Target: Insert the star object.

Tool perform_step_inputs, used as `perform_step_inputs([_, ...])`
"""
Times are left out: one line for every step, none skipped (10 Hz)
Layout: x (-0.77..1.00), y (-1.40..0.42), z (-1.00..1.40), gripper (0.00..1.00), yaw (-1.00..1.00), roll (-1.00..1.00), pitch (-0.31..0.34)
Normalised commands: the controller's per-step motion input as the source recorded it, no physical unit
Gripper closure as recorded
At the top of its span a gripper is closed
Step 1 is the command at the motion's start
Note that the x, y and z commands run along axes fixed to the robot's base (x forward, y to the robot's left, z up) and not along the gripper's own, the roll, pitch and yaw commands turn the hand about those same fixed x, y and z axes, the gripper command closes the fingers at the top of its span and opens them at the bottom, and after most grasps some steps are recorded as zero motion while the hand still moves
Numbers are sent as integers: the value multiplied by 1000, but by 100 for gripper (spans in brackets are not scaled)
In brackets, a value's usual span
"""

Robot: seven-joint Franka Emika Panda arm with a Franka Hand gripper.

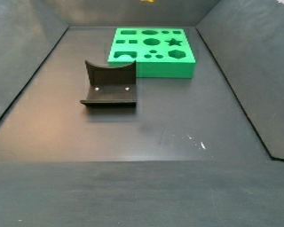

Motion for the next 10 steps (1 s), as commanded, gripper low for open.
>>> perform_step_inputs([0,0,-509,100,0,77,-46])
perform_step_inputs([0,0,-514,100,0,93,-51])
perform_step_inputs([0,14,-511,100,0,103,-36])
perform_step_inputs([-160,143,-489,100,-40,59,-54])
perform_step_inputs([-200,149,-417,100,-29,37,-44])
perform_step_inputs([-189,160,-343,100,-9,11,-17])
perform_step_inputs([-134,171,-243,100,0,0,0])
perform_step_inputs([-69,154,-194,100,0,0,0])
perform_step_inputs([-77,146,-191,100,0,0,0])
perform_step_inputs([-97,134,-211,100,0,0,0])
